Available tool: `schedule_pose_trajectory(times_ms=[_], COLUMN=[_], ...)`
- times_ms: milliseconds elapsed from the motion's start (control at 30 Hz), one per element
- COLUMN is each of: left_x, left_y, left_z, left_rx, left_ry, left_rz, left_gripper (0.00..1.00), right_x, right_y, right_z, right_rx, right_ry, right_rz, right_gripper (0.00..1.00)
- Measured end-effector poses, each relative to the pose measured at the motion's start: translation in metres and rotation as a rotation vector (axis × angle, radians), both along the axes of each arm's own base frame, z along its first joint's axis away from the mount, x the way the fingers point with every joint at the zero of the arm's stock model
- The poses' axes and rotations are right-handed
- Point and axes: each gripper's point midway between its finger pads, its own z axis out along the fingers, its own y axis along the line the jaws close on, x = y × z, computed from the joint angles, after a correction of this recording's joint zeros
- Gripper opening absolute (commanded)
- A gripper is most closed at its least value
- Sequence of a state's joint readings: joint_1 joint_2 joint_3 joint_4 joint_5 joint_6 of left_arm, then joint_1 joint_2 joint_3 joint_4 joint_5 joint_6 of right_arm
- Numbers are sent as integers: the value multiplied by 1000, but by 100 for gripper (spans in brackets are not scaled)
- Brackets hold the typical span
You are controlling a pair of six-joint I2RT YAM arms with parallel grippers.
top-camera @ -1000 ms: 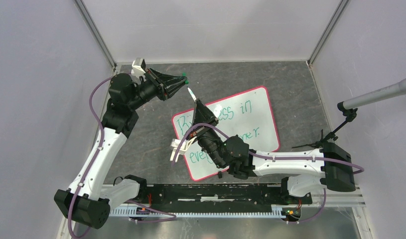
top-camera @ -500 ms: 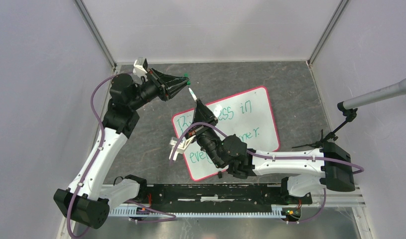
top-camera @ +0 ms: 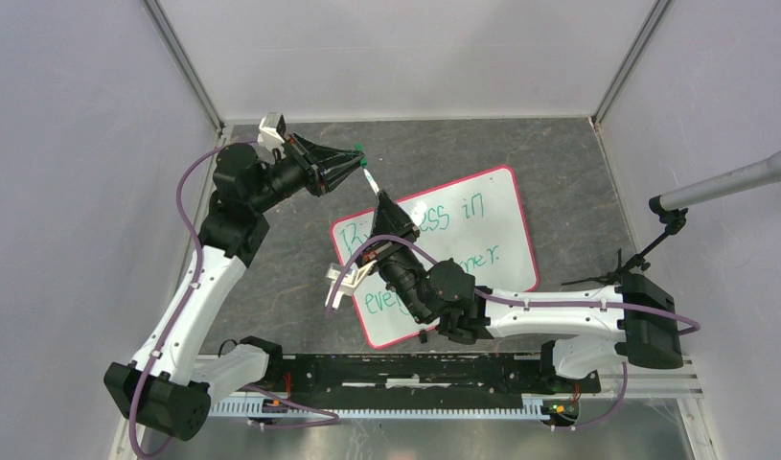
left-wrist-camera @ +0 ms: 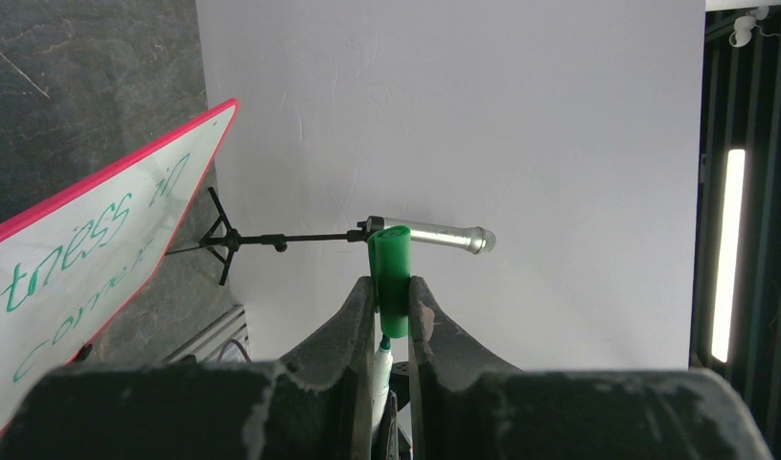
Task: Write a sentence on the whiteboard
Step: Close the whiteboard marker at the center of the board.
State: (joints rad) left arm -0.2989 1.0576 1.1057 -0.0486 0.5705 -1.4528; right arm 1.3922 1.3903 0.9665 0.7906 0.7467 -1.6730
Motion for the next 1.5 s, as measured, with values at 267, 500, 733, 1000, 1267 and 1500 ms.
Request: schedule_pose_trajectory(times_ms=[267, 500, 733, 1000, 1267, 1500], left_x=[0, -2, -9, -15, -18, -16], left_y=[0, -3, -10, -14, -19, -20], left_z=[0, -4, -4, -4, -9, -12], left_rx=[0, 2, 12, 40, 74, 95], left_ry=[0, 6, -6, -48, -89, -117], left_rz=[-3, -16, -45, -54, -45, -25], left_gripper=[3, 3, 2, 3, 2, 3], right_x=[0, 0, 3, 8, 16, 18], right_y=[-2, -2, -5, -8, -6, -4], right_z=[2, 2, 0, 1, 0, -2], right_rx=[6, 4, -3, -8, -20, -31], right_ry=[-1, 0, 5, -8, -23, -30], right_rz=[-1, -4, -20, -44, -93, -120], right_gripper=[0, 0, 0, 0, 0, 0])
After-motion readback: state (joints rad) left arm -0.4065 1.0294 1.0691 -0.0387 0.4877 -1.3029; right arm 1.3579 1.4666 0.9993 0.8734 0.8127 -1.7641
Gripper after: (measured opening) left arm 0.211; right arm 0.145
